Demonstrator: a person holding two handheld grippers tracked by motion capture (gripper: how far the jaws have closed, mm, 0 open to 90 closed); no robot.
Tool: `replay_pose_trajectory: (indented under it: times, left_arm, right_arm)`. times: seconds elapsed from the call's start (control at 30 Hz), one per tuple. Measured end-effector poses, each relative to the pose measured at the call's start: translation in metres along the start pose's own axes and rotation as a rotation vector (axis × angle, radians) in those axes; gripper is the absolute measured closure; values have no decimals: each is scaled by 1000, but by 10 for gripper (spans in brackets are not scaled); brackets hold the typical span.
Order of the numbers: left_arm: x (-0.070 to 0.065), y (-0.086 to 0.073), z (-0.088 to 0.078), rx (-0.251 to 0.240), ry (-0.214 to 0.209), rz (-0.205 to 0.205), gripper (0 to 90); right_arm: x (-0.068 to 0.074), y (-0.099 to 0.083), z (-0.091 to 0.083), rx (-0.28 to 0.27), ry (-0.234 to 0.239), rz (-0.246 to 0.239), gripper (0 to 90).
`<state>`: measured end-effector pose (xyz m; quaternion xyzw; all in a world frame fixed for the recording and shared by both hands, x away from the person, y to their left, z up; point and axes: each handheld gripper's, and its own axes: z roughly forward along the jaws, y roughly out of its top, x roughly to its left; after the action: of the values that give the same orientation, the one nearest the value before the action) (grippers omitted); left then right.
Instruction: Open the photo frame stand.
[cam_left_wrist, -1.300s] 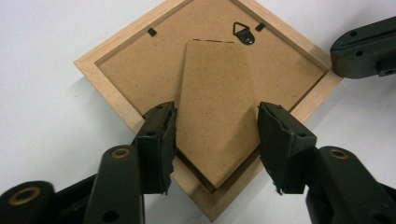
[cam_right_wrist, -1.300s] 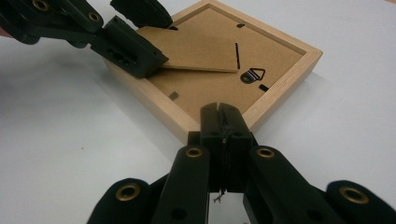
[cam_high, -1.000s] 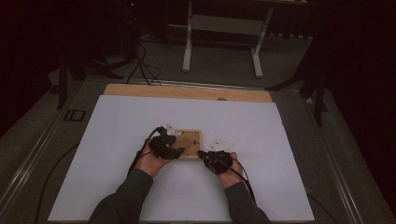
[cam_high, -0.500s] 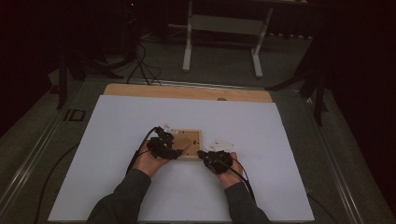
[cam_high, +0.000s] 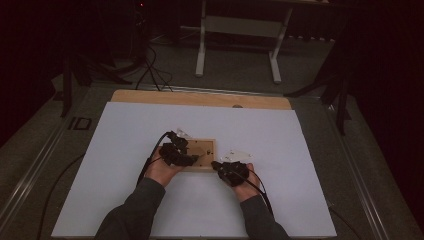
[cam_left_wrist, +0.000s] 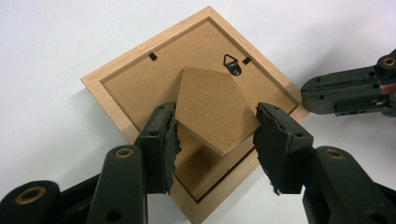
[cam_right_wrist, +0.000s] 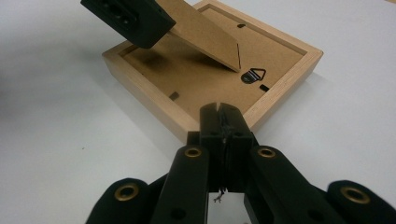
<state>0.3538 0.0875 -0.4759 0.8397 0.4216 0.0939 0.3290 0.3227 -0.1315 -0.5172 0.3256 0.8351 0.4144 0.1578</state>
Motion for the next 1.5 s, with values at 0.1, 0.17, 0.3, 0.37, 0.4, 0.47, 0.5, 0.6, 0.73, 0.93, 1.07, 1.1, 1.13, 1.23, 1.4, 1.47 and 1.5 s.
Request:
replay_pose_trajectory:
  times: [0.1, 0.17, 0.3, 0.37, 0.4, 0.47, 0.5, 0.6, 0.73, 0.93, 1.07, 1.1, 1.13, 1.23, 1.4, 1.47, 1.5]
  left_arm:
    - [2, 0, 1, 10, -12, -17, 495]
    - [2, 0, 3, 15, -16, -22, 494]
    - [5, 2, 5, 25, -27, -40, 493]
    - [5, 3, 6, 27, -31, -46, 494]
    - [5, 3, 6, 28, -33, -52, 494]
    - [6, 4, 6, 31, -45, -66, 496]
    - [7, 5, 6, 31, -52, -76, 497]
    - [9, 7, 6, 26, -72, -107, 497]
    - [10, 8, 8, 37, -72, -111, 488]
    - [10, 10, 8, 34, -76, -117, 490]
    - [11, 10, 9, 41, -77, -121, 487]
    - [11, 10, 9, 41, -77, -121, 487]
    - [11, 10, 9, 41, -77, -121, 487]
    - [11, 11, 11, 54, -72, -125, 496]
    - [12, 11, 12, 68, -74, -136, 507]
    - [13, 11, 12, 69, -82, -147, 507]
    - [13, 11, 12, 70, -85, -151, 507]
  right_arm:
    - [0, 0, 0, 0, 1, 0, 885]
    - [0, 0, 0, 0, 2, 0, 885]
    - [0, 0, 0, -1, 2, -1, 880]
    - [0, 0, 0, -1, 3, 0, 877]
    - [0, 0, 0, -1, 3, -1, 877]
    - [0, 0, 0, -2, 3, -1, 876]
    - [0, 0, 0, -2, 3, -1, 875]
    - [0, 0, 0, -2, 4, -2, 872]
    - [0, 0, 0, -2, 5, -3, 868]
    - [0, 0, 0, -1, 6, -4, 865]
    - [1, 0, 0, -1, 5, -5, 862]
    - [1, 0, 0, -1, 5, -5, 862]
    - [1, 0, 0, 0, 5, -7, 862]
    - [1, 0, 0, -1, 5, -5, 861]
    - [1, 0, 0, -1, 6, -5, 860]
    - [1, 0, 0, -1, 6, -5, 860]
    - [1, 0, 0, -1, 6, -6, 859]
